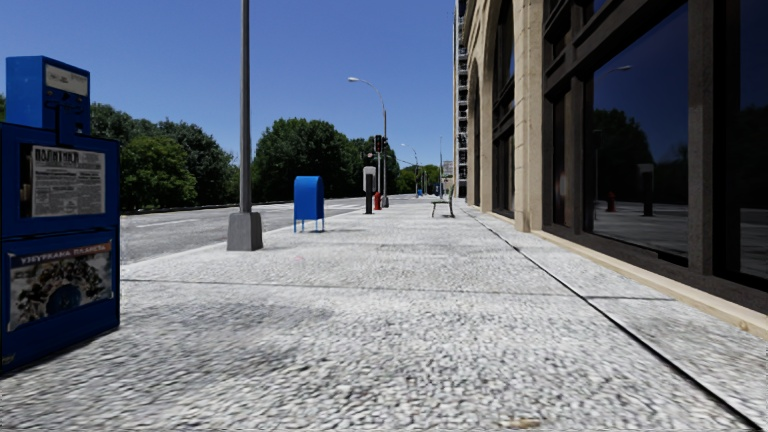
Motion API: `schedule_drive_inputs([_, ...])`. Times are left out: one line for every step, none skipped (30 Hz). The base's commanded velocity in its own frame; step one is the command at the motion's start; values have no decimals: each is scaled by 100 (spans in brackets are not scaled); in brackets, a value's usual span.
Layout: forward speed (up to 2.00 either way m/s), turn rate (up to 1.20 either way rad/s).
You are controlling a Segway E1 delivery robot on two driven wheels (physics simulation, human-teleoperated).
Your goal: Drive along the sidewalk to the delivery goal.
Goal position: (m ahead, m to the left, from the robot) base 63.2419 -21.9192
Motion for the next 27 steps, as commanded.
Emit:
schedule_drive_inputs([128,0])
schedule_drive_inputs([128,0])
schedule_drive_inputs([128,0])
schedule_drive_inputs([128,0])
schedule_drive_inputs([128,0])
schedule_drive_inputs([128,0])
schedule_drive_inputs([128,0])
schedule_drive_inputs([128,0])
schedule_drive_inputs([128,0])
schedule_drive_inputs([128,0])
schedule_drive_inputs([128,0])
schedule_drive_inputs([128,0])
schedule_drive_inputs([128,0])
schedule_drive_inputs([128,0])
schedule_drive_inputs([128,0])
schedule_drive_inputs([128,0])
schedule_drive_inputs([128,0])
schedule_drive_inputs([128,0])
schedule_drive_inputs([128,0])
schedule_drive_inputs([128,0])
schedule_drive_inputs([128,0])
schedule_drive_inputs([128,0])
schedule_drive_inputs([128,0])
schedule_drive_inputs([128,0])
schedule_drive_inputs([128,0])
schedule_drive_inputs([128,0])
schedule_drive_inputs([128,0])
